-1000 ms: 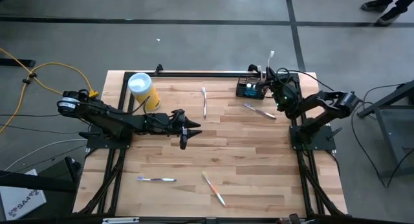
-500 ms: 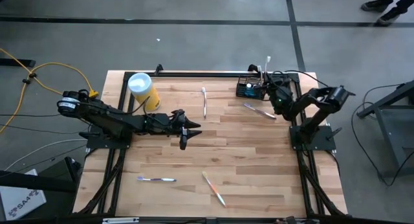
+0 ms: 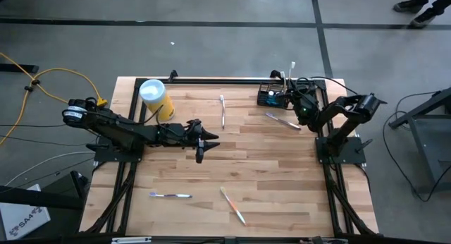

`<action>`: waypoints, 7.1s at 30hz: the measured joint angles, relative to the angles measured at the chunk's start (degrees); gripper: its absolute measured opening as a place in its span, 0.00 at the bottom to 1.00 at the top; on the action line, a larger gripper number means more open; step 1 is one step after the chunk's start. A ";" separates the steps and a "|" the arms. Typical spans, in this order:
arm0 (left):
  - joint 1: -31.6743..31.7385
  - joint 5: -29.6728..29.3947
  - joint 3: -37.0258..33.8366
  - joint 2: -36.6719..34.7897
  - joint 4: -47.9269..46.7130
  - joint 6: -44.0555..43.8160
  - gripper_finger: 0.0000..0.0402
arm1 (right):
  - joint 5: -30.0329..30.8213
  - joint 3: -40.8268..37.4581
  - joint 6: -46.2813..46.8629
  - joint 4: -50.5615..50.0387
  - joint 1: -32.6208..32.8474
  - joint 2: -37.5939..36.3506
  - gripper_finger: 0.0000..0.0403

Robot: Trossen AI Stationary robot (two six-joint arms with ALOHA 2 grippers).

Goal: Pick & Place toothbrushing station
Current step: Put the right orange toothbrush into the black wire organizer, then put the orange toothbrush into the black wire organizer

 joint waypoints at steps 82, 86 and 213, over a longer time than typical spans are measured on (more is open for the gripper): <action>-1.88 0.00 0.00 0.00 -2.91 -0.11 0.35 | 1.22 0.00 -7.28 -0.13 3.30 -0.04 0.34; -1.89 0.00 0.00 0.00 -2.93 -0.11 0.35 | 4.88 0.00 -9.79 -0.06 5.44 -0.04 0.34; -25.80 0.76 30.97 29.11 -27.52 31.64 0.35 | -13.29 -0.02 21.89 -12.61 65.70 -5.86 0.33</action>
